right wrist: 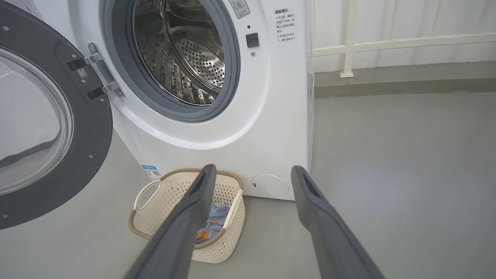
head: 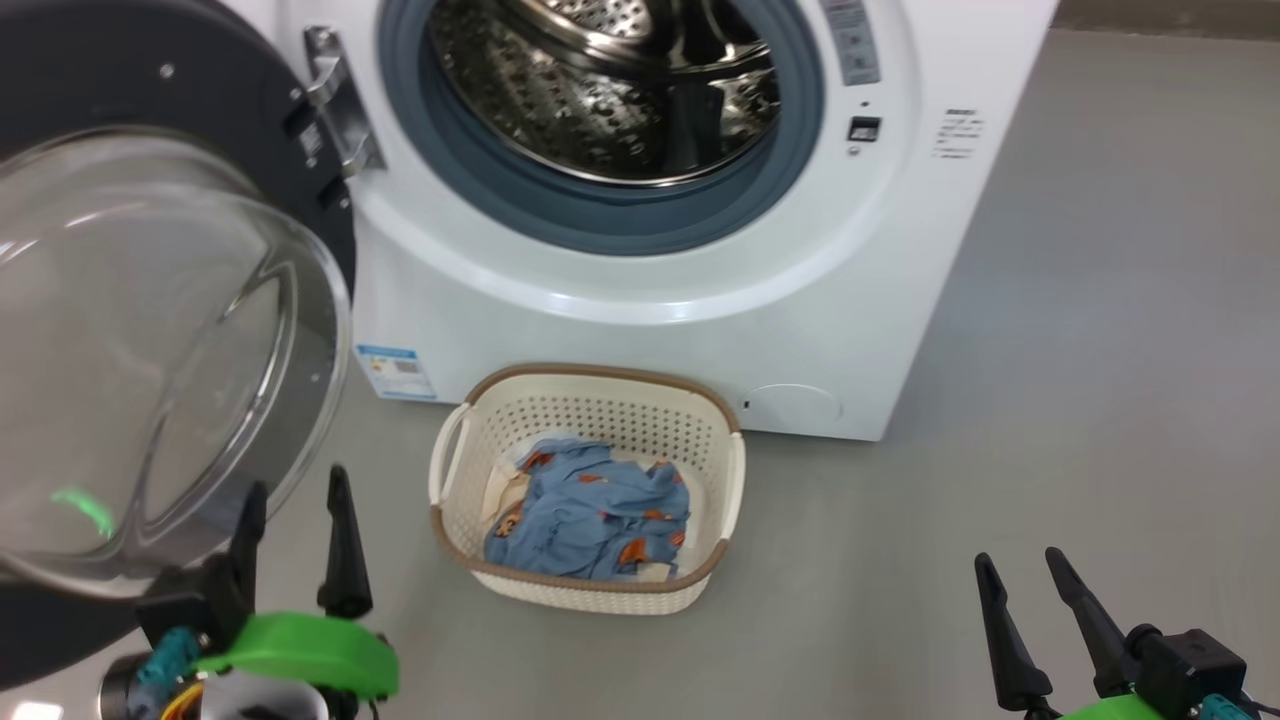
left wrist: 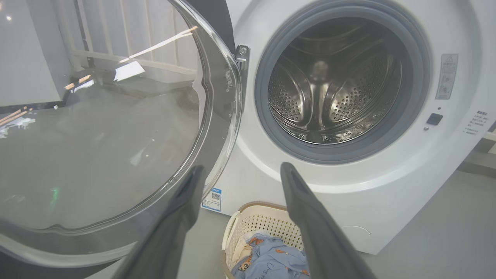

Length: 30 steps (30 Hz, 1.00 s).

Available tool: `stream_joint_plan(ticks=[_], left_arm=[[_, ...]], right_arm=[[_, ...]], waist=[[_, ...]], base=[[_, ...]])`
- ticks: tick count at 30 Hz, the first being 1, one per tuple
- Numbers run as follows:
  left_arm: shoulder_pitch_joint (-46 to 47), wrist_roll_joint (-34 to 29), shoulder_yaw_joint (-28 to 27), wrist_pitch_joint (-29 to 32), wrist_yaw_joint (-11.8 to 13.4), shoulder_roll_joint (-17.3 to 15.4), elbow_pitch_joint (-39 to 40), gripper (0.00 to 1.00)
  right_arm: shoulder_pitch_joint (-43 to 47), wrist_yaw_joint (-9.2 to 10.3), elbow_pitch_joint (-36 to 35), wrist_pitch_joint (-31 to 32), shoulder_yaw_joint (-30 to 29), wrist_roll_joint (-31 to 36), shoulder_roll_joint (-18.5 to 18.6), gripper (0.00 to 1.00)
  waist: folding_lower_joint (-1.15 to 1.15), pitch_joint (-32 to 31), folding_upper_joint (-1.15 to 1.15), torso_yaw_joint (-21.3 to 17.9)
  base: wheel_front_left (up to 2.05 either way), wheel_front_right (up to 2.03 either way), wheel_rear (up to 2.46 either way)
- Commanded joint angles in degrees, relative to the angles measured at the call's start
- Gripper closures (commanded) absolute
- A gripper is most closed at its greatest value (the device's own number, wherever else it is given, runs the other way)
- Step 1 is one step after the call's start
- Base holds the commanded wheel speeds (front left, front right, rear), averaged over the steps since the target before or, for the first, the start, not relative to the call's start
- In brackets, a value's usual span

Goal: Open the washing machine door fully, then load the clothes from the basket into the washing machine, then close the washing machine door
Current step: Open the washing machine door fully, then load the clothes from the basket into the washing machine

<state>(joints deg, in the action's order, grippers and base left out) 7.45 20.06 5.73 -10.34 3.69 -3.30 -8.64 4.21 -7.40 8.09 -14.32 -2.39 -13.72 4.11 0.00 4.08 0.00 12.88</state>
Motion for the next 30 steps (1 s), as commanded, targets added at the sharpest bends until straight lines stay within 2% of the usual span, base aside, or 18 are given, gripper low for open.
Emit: stream_joint_plan(ticks=[1, 11, 23, 30], left_arm=[[0.2, -1.31, -1.4, -0.97, -0.14, -1.6, 0.44, 0.0], [-4.93, -3.29, -1.23, -4.54, -1.96, -1.78, -4.24, 0.0], [-11.85, -5.61, -7.33, -4.64, -4.98, 0.08, -2.03, 0.0], [-13.71, -6.29, -9.86, -4.65, -5.67, 0.38, -1.28, 0.0]], right_arm=[[-1.72, -0.09, -1.09, -0.68, 1.82, 0.5, 0.38, 0.0], [-1.25, -0.09, -1.8, -0.68, 2.63, 1.71, 0.75, 0.0], [0.14, -0.09, -2.36, -0.68, 2.02, 2.47, 0.89, 0.0], [0.93, -0.09, -2.75, -0.68, 1.6, 2.5, 1.03, 0.0]], waist=[[0.0, -1.18, 0.0, -1.94], [0.0, -2.2, 0.0, -5.93], [0.0, -3.94, 0.0, -9.85], [0.0, -4.26, 0.0, -10.81]], base=[[0.0, 0.0, 0.0], [0.0, 0.0, 0.0], [0.0, 0.0, 0.0], [0.0, 0.0, 0.0]])
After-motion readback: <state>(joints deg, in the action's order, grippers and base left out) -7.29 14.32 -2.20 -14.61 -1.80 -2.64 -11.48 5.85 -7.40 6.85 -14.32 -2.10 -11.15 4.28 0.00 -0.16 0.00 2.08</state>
